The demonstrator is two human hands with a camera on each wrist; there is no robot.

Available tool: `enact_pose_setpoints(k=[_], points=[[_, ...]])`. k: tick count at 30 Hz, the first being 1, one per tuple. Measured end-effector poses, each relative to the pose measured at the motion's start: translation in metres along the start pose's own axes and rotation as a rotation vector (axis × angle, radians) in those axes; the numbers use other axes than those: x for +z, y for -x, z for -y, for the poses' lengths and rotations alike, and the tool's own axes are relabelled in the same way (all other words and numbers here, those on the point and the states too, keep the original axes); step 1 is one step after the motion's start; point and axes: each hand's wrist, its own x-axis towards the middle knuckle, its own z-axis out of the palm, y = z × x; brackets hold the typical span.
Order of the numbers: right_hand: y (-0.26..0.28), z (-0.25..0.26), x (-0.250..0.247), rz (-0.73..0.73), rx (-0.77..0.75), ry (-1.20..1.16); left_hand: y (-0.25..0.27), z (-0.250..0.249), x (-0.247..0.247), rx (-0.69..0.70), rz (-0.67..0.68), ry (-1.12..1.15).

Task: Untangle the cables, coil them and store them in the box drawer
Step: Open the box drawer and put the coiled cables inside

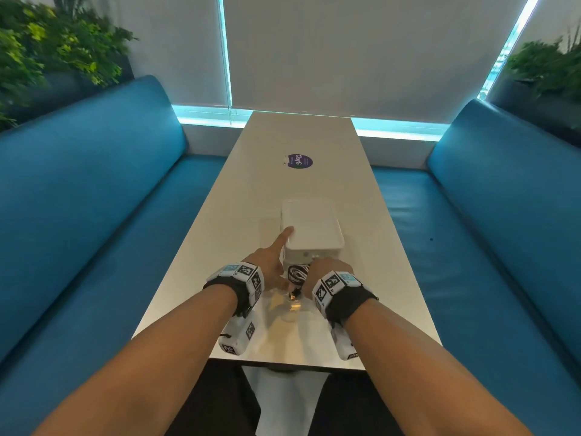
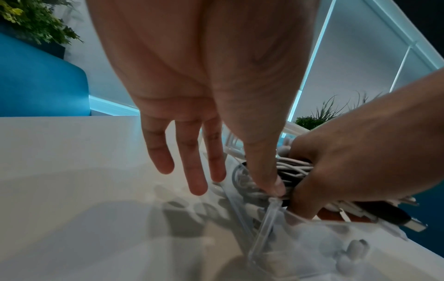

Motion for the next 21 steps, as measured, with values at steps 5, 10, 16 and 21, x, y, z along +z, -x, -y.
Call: enact_pose_setpoints(k=[5,10,16,21], points=[[0.000,0.002,-0.003,0.125,-0.003,-0.169,-0.005,0.000,0.001,-0.026,-0.028,-0.072],[0.000,-0.013,-0.021,0.323,-0.110,-0.380,-0.005,0.001,0.001,-0.040,-0.022,-0.040],[0.005,-0.014,-0.025,0.285,-0.120,-0.329,-0.001,-0.004,-0.002,-0.015,-0.007,0.005],[0.006,-0.011,-0.027,0.276,-0.121,-0.290,-0.003,-0.004,-0.002,0.004,0.002,-0.010]])
